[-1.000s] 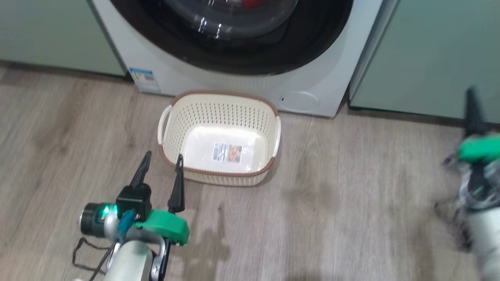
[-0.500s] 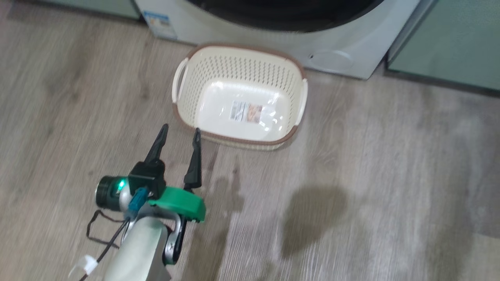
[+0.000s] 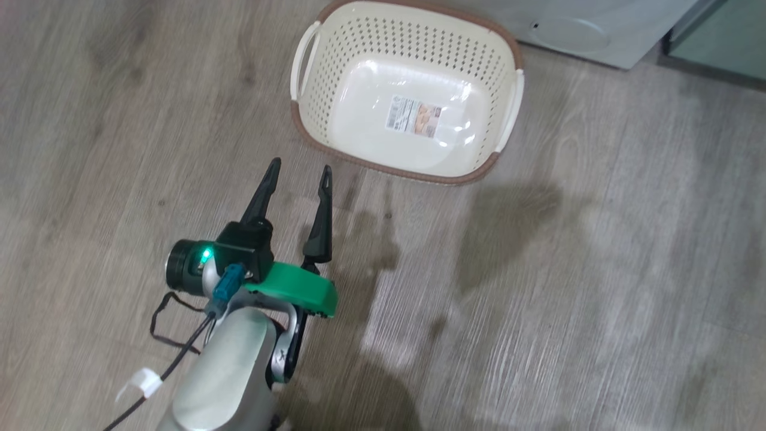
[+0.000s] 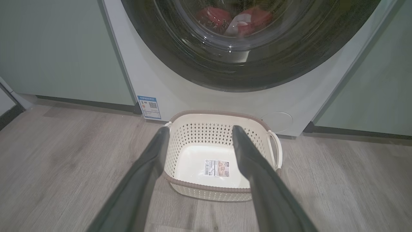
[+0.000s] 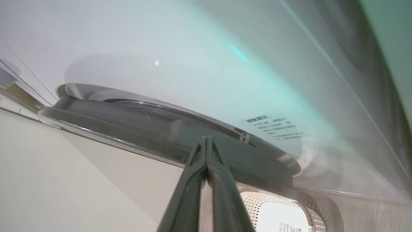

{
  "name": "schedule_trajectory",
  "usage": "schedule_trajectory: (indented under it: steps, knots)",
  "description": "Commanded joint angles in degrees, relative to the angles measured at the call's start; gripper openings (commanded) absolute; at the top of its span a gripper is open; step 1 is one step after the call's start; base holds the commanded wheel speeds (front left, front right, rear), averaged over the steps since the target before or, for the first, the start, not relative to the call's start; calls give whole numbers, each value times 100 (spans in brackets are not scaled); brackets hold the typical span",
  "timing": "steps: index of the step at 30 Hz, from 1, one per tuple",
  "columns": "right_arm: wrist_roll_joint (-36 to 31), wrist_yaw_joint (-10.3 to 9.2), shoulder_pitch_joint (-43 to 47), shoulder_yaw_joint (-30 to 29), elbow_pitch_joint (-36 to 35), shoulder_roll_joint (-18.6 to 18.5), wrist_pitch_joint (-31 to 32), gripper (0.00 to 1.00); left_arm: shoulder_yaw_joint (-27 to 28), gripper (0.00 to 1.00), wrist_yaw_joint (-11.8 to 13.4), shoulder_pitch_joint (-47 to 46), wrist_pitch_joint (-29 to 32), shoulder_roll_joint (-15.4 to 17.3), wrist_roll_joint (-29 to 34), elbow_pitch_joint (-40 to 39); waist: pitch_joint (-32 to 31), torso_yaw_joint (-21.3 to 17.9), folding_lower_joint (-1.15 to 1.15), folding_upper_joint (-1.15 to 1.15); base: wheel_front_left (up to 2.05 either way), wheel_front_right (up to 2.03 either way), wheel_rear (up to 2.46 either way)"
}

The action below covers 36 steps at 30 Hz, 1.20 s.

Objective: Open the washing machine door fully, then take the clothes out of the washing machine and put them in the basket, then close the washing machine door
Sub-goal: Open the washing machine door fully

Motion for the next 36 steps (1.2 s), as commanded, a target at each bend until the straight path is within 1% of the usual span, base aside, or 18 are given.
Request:
schedule_trajectory:
  steps: [1,12,20,27,36]
  knots:
    - [-82,-3,-331,64,-16,-16,143,0,102,100,81,-148,-54,60,-42,-191,111,54,0,0,0,0,0]
    - [-324,-3,-1171,354,600,222,351,0,-95,100,161,-251,-54,60,-192,-257,348,171,0,0,0,0,0]
    - [-462,-3,-1530,558,760,384,397,0,-192,100,241,-305,-54,60,-311,-316,473,327,0,0,0,0,0]
    - [-404,-3,-1363,758,570,379,689,0,-200,100,280,-309,-54,60,-359,-326,442,390,0,0,0,0,0]
    - [-292,-3,-873,1013,241,349,955,0,-105,100,243,-258,-54,60,-303,-268,202,329,0,0,0,0,0]
